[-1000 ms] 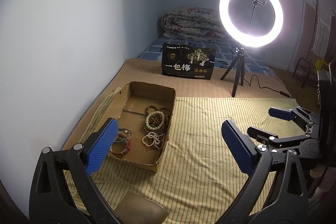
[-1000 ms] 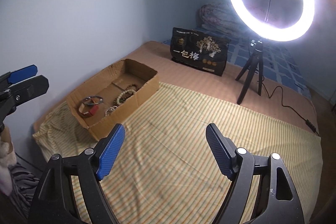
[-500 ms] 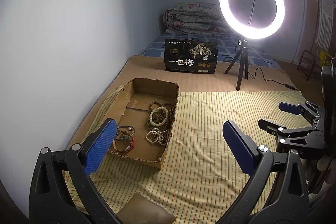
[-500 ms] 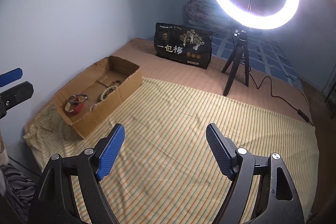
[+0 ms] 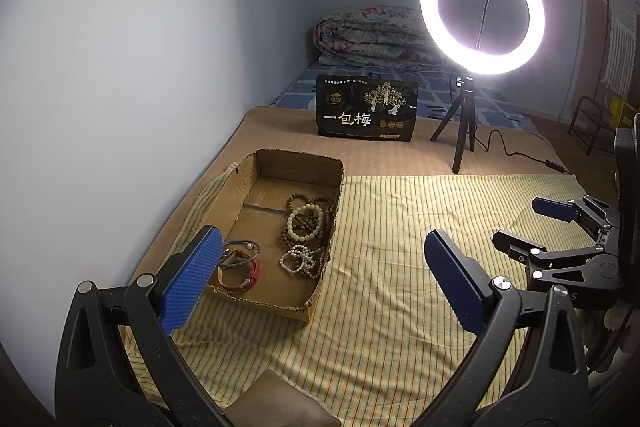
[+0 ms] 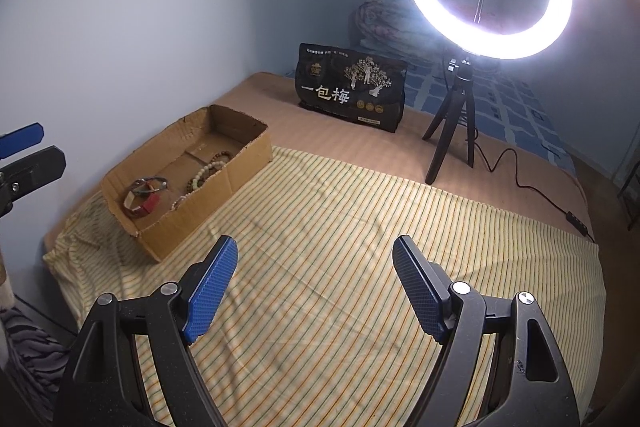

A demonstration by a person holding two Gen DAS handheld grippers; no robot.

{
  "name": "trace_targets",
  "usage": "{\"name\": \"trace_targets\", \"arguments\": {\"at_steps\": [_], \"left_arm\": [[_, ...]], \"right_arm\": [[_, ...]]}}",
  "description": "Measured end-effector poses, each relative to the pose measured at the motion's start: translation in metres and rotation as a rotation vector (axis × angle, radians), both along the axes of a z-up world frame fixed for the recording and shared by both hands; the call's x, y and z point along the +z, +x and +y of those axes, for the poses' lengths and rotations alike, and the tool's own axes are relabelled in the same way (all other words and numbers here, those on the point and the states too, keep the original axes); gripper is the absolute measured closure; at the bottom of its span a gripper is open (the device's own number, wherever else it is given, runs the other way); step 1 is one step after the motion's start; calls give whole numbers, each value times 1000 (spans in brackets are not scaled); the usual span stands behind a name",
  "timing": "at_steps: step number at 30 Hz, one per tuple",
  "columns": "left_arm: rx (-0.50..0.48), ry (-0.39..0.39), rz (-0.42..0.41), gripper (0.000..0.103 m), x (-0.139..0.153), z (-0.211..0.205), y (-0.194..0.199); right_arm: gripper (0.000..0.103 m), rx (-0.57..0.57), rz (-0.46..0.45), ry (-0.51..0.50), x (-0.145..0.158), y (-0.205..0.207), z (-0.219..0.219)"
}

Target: Organize jewelry

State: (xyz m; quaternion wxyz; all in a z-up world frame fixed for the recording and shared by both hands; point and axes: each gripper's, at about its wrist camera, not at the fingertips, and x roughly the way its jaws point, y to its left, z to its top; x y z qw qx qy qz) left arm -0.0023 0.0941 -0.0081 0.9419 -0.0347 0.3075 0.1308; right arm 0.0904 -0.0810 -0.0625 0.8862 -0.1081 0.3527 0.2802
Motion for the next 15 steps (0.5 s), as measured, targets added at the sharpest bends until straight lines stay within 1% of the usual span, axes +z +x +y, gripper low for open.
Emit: {"name": "trace_targets", "arguments": {"at_steps": [6,15], "left_arm": [[2,4,-3,0,0,0,0],[8,38,-30,0,3,-2,-5]], "right_arm": [[23,10,7,-1,-1,0,0],[23,18,3,-8,-3,-1,1]]}}
